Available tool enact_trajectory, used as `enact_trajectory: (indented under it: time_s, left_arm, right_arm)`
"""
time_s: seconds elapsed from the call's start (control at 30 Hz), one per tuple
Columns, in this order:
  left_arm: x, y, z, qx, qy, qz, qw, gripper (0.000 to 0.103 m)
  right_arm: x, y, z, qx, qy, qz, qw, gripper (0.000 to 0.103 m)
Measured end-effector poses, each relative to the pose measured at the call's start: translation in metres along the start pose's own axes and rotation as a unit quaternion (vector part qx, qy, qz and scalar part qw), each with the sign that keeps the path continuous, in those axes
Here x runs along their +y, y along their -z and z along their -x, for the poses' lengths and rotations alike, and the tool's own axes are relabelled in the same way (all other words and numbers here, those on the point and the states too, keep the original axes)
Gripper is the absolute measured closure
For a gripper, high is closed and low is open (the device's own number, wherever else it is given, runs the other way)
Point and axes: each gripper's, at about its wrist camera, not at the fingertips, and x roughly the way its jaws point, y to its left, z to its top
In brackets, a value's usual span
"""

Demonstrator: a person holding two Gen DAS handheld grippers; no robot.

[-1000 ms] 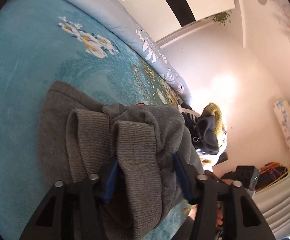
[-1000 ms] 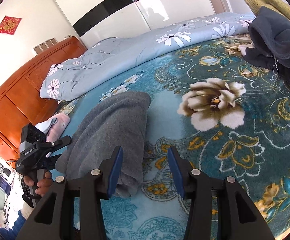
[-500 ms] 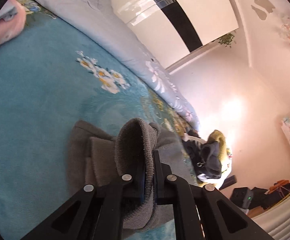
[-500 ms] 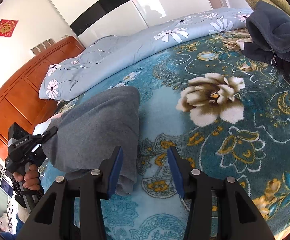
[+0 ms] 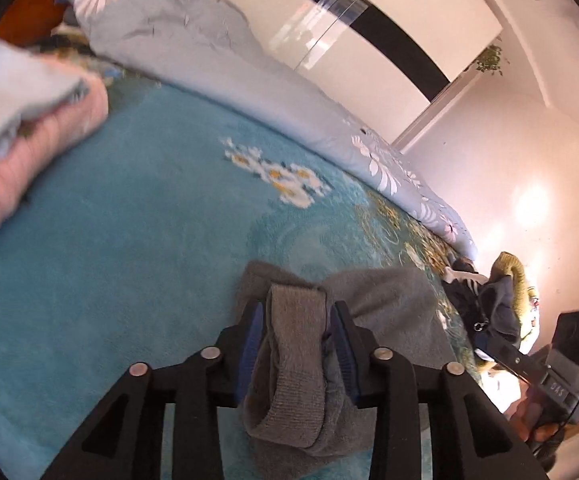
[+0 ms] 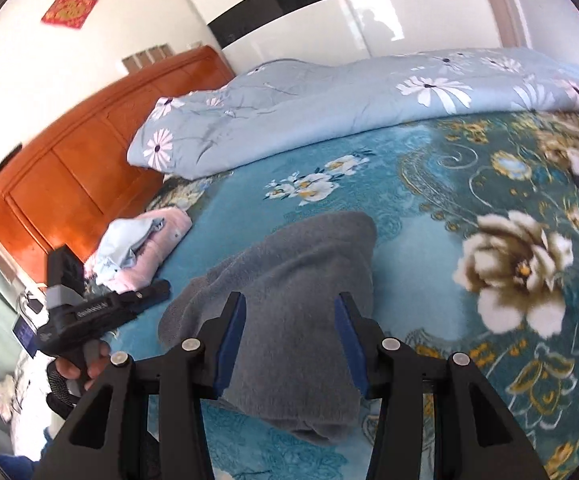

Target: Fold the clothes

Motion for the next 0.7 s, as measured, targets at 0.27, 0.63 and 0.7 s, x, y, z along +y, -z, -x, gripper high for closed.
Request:
enact_trajectory:
  time_s: [0.27,0.63,0.7]
  left_arm:
    - [-0.03,0.015,-0.055,0.081,0.003,-0.067,0.9945,0.053]
    - [-0.036,0.015,-0.024,0.045,-0.003,-0.067,0.9967,0.05]
    - [-0.039,0.014,-0.013,0.028,-0.006,-0.075,0.9968,0.046]
  right_arm:
    - [0.003,-0.014,-0.076,0.097,0.028,0.061,0.993,0.055]
    - [0.009,-0.004,-0.045,0.066,0.028,0.078,0.994,0.055]
    - [0.012,0.004,-0.029,0.055,0.02,0.077,0.995,0.055]
